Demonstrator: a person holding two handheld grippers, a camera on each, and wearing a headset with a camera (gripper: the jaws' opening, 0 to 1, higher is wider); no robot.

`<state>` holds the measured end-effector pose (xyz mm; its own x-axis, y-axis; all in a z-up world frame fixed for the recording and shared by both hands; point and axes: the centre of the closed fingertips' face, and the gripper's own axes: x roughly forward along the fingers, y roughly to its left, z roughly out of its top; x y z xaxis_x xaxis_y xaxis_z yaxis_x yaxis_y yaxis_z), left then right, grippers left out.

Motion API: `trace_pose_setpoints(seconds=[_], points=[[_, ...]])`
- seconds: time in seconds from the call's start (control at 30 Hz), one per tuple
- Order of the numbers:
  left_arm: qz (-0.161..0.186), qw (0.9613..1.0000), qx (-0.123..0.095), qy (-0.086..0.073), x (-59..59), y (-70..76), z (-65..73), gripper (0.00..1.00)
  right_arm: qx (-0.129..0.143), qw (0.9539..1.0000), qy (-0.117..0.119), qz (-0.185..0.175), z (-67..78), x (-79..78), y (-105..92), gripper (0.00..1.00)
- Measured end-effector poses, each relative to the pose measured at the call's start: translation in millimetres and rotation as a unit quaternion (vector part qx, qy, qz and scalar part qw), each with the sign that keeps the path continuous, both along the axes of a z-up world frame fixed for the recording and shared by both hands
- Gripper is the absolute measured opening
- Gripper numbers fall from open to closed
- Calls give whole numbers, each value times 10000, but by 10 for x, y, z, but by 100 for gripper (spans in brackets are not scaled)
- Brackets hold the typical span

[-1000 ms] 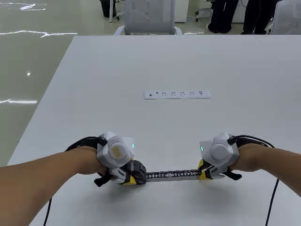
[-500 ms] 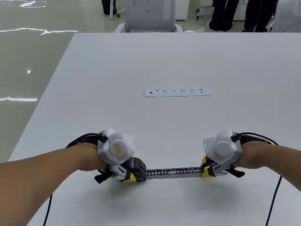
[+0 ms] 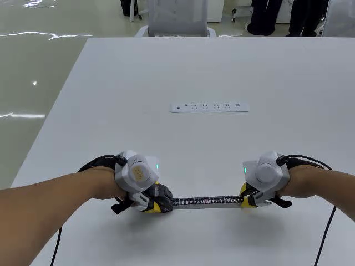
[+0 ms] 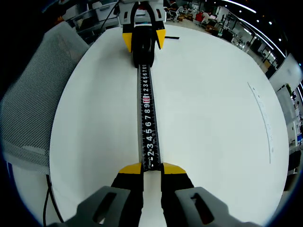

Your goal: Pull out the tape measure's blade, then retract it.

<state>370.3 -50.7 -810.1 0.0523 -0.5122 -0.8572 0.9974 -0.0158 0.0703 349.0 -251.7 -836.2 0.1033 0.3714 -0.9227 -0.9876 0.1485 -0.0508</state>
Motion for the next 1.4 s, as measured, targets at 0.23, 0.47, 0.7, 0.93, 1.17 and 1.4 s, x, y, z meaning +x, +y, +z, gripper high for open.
trace_pose_setpoints(seconds=[0.23, 0.47, 0.7, 0.93, 1.17, 1.4], points=[[3, 10000, 2, 0, -1, 3, 1, 33, -17, 10000, 5, -38, 2, -6, -41, 12], [5, 10000, 2, 2, 0, 2, -1, 33, -44, 10000, -6, -44, 6, -16, -90, 12], [3, 10000, 3, 7, -3, 2, 0, 33, -47, 10000, -9, -75, 7, -27, -143, 12], [1, 10000, 12, 8, -3, 3, -2, 33, -58, 10000, -13, -77, 4, -27, -163, 12], [6, 10000, 13, 4, -3, 6, -2, 33, -48, 9999, -16, -104, 3, -28, -200, 12], [7, 10000, 9, 9, -2, 7, -1, 33, -43, 9999, -16, -122, 8, -48, -224, 12]])
